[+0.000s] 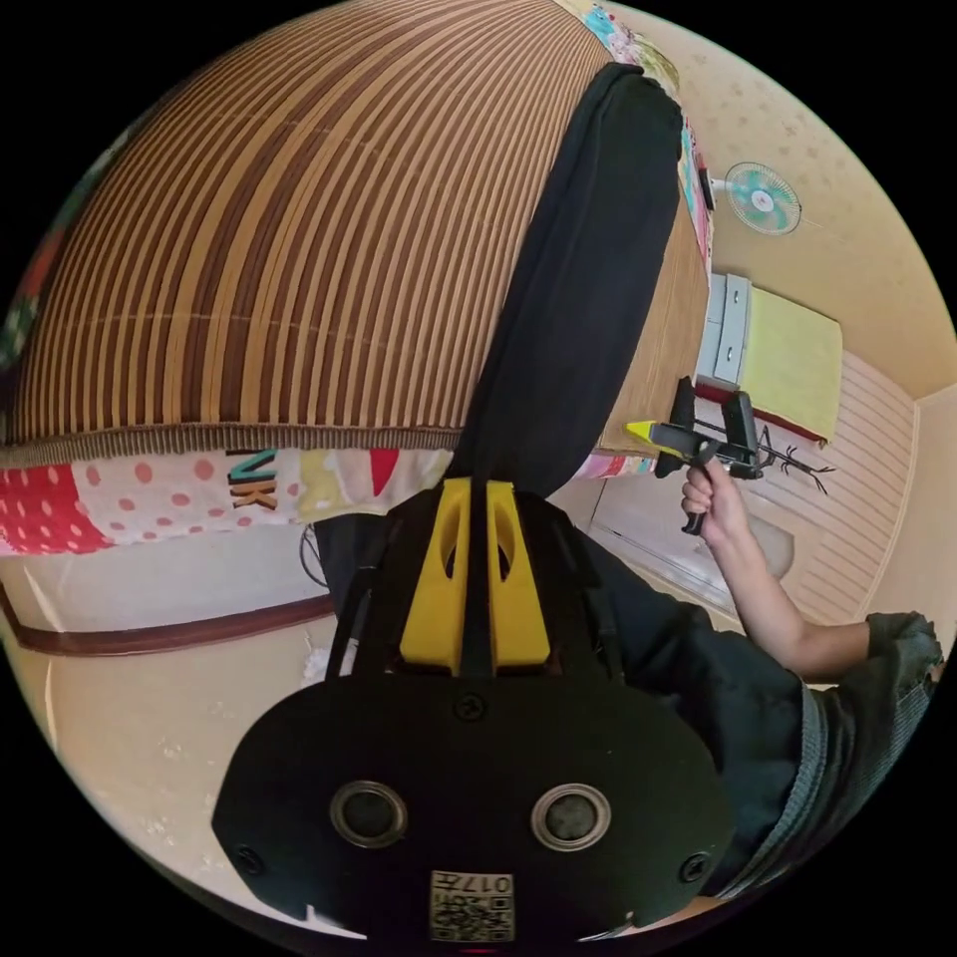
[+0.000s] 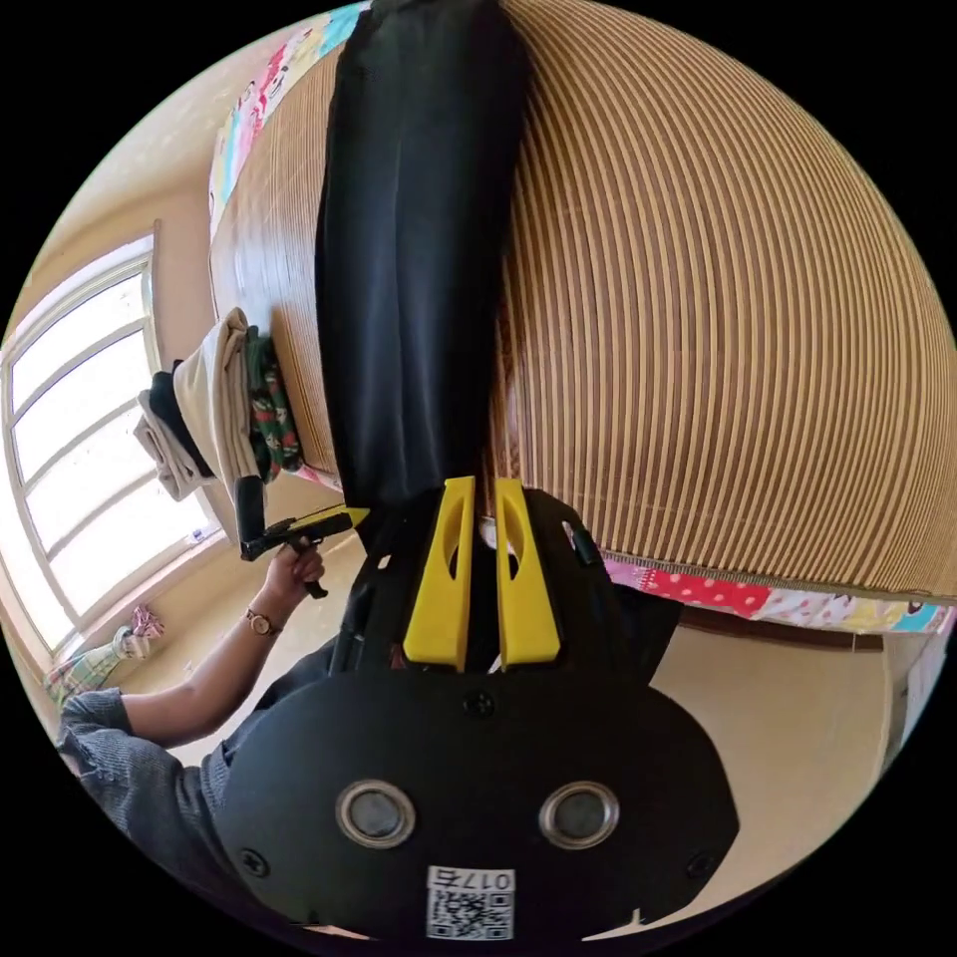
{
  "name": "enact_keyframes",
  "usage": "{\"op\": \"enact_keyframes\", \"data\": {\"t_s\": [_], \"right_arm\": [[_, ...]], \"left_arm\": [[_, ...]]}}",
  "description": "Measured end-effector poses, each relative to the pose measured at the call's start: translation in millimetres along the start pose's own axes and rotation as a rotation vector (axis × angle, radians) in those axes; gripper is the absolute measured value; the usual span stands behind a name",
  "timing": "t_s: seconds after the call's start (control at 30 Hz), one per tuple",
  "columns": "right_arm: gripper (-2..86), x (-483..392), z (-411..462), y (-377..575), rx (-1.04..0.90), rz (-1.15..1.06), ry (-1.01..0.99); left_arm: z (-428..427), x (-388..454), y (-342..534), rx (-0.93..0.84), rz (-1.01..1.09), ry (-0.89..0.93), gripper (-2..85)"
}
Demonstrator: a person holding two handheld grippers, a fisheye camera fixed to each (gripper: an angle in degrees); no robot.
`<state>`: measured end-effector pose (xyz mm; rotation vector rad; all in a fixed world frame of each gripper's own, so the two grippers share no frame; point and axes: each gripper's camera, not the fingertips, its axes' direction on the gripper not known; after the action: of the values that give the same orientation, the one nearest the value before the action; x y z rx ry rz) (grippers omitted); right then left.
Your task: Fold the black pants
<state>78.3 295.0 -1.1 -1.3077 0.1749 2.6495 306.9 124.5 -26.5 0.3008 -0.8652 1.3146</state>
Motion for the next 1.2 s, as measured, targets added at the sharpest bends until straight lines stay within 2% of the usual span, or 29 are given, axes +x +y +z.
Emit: {"op": "enact_keyframes", "data": {"t_s": [0.13,0.37,0.5,0.57,0.67,0.83,0.97,1.03,1.1,1.2], "right_arm": [[6.6,-41.9,-35.8,-59.3,0.152,-0.135,0.035],[9.0,-125.5,-58.6,-254.9,0.33,-0.324,0.122],[8.6,-125.5,-51.7,-335.6,0.396,-0.184,0.095],[6.0,-115.5,-40.5,-354.4,0.368,-0.112,0.134],[4.2,-109.7,-40.0,-345.1,0.416,-0.149,0.116],[3.3,-136.2,-61.8,-298.3,0.551,-0.317,0.099],[4.0,-135.7,-39.3,-319.8,0.374,-0.326,0.213],[4.8,-123.9,-44.4,-306.1,0.38,-0.321,0.132],[6.6,-109.4,-61.1,-253.6,0.422,-0.452,-0.02],[10.2,-66.6,-68.2,-177.1,0.371,-0.463,-0.064]], "left_arm": [[4.7,12.4,-1.2,-0.029,0.033,-0.059,1.6],[11.9,19.9,5.0,0.006,0.038,-0.051,1.5],[20.1,31.7,11.8,0.047,0.101,-0.118,1.5],[24.9,35.0,14.4,0.065,0.113,-0.138,1.6],[31.2,35.7,19.1,0.095,0.111,-0.131,1.6],[28.7,36.0,41.6,0.149,0.117,-0.021,1.7],[38.0,28.5,49.3,0.126,0.081,0.005,3.0],[46.9,26.6,47.3,0.066,0.067,-0.019,4.0],[44.3,31.5,48.7,0.045,0.089,-0.033,4.6],[20.6,44.8,53.8,0.084,0.133,-0.066,5.6]]}}
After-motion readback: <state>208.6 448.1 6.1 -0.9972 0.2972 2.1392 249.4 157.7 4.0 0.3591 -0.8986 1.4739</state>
